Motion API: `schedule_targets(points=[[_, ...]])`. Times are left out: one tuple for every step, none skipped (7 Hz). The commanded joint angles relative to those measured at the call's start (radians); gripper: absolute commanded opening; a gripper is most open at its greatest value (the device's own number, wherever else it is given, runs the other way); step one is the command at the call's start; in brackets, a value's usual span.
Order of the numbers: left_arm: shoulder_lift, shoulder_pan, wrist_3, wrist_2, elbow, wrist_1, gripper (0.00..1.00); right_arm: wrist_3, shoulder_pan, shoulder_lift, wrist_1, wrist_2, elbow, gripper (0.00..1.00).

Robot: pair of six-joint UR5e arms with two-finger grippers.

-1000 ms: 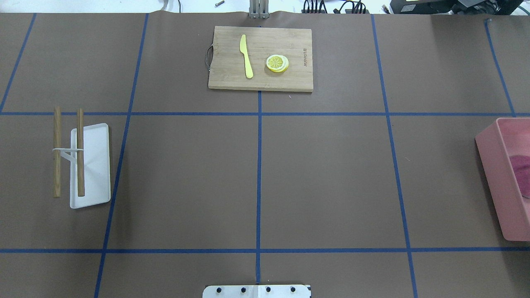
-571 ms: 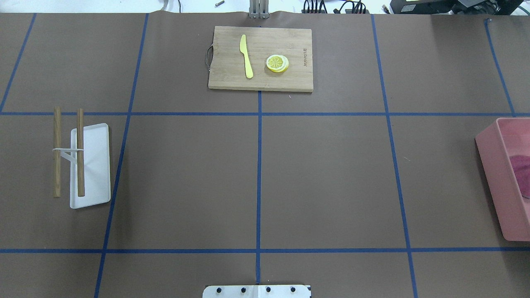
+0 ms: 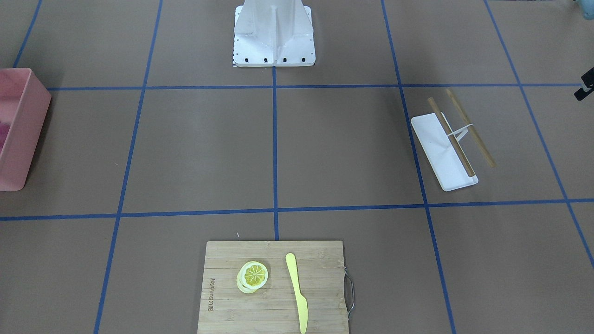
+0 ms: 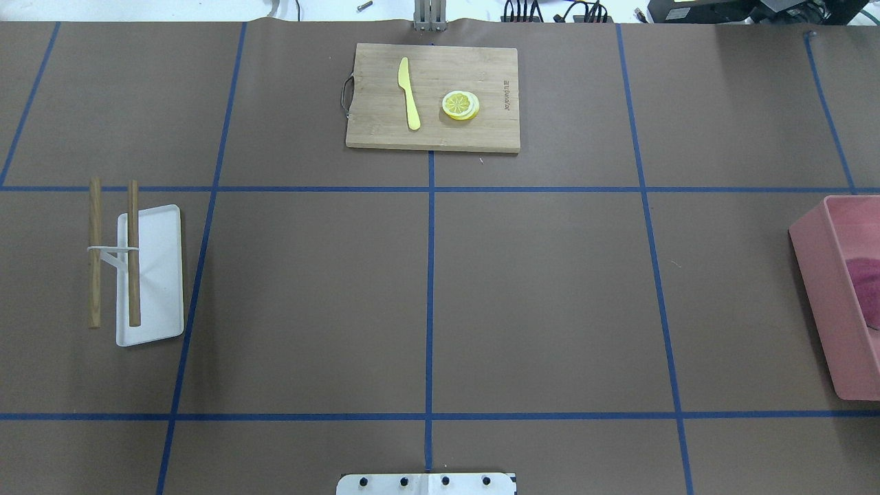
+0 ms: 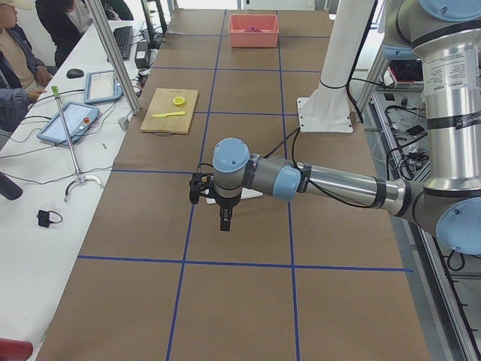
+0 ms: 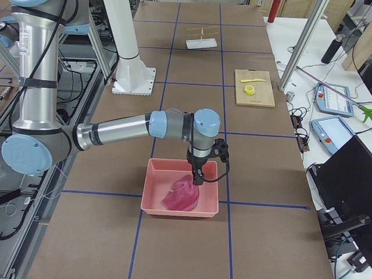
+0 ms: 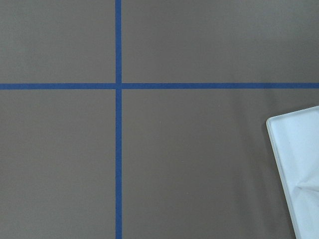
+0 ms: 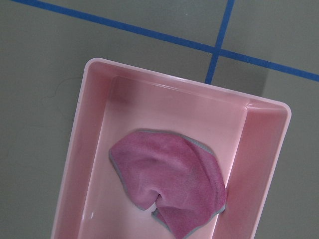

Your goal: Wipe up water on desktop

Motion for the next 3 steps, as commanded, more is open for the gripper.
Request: schedule_targets(points=[[-0.006, 0.003, 0.0, -0.001, -0.005, -0.004, 0.98, 0.001, 0.0, -0.008, -0.001, -0.001, -0.002, 1.0], [-0.008, 0.003, 0.0, -0.001, -0.011, -0.007, 0.98, 0.001, 0.0, -0.009, -0.001, -0.001, 0.0, 1.0], [-0.008, 0.003, 0.0, -0.001, -0.009, -0.007, 0.98, 0.004, 0.0, -0.008, -0.001, -0.002, 0.004, 1.0]])
